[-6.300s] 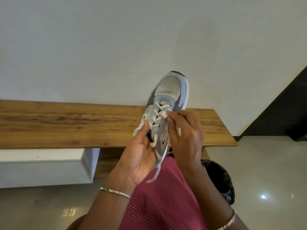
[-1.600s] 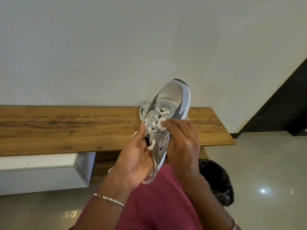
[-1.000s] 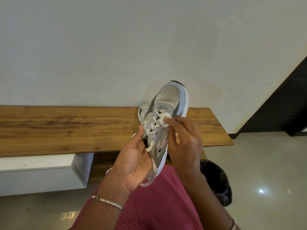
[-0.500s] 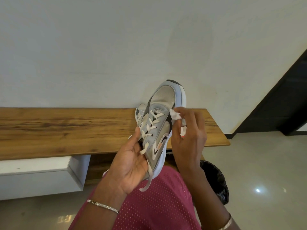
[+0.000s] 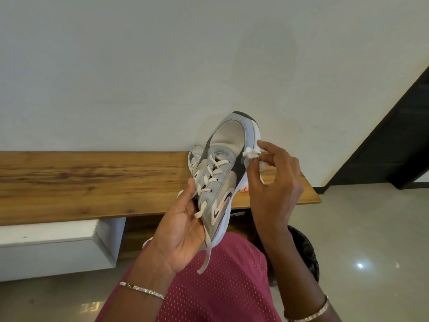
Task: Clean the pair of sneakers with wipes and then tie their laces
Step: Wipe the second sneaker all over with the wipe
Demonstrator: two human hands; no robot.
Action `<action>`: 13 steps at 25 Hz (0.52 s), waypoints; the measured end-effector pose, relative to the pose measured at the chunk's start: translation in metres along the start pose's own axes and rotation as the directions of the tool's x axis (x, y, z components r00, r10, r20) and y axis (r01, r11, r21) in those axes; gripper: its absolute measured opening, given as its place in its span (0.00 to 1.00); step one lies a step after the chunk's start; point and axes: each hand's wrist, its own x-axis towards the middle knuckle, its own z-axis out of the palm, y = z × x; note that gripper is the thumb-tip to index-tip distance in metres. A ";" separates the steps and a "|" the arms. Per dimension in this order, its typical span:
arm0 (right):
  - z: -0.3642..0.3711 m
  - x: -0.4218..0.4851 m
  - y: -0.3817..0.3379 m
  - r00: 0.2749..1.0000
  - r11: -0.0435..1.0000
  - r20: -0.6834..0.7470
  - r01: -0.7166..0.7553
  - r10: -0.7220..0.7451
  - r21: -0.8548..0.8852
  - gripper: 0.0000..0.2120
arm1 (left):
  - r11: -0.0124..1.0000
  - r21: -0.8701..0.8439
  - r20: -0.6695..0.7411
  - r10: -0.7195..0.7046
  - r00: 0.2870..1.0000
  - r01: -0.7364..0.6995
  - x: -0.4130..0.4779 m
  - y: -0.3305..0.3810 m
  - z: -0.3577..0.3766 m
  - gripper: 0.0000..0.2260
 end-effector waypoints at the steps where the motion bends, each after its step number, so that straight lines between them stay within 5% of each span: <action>1: 0.000 -0.002 0.001 0.999 0.999 0.016 0.032 -0.032 0.002 0.10 | 1.000 0.006 0.002 -0.004 1.000 0.004 0.001 0.000 -0.001 0.22; 6: 0.001 -0.044 0.001 0.987 0.993 0.110 0.114 -0.114 0.012 0.08 | 0.999 0.031 0.003 0.003 1.000 -0.003 0.004 0.001 -0.006 0.25; 13: 0.000 -0.009 0.006 0.982 0.982 -0.005 0.188 -0.188 -0.002 0.08 | 0.999 0.050 0.001 0.006 1.000 -0.006 0.004 -0.002 -0.001 0.23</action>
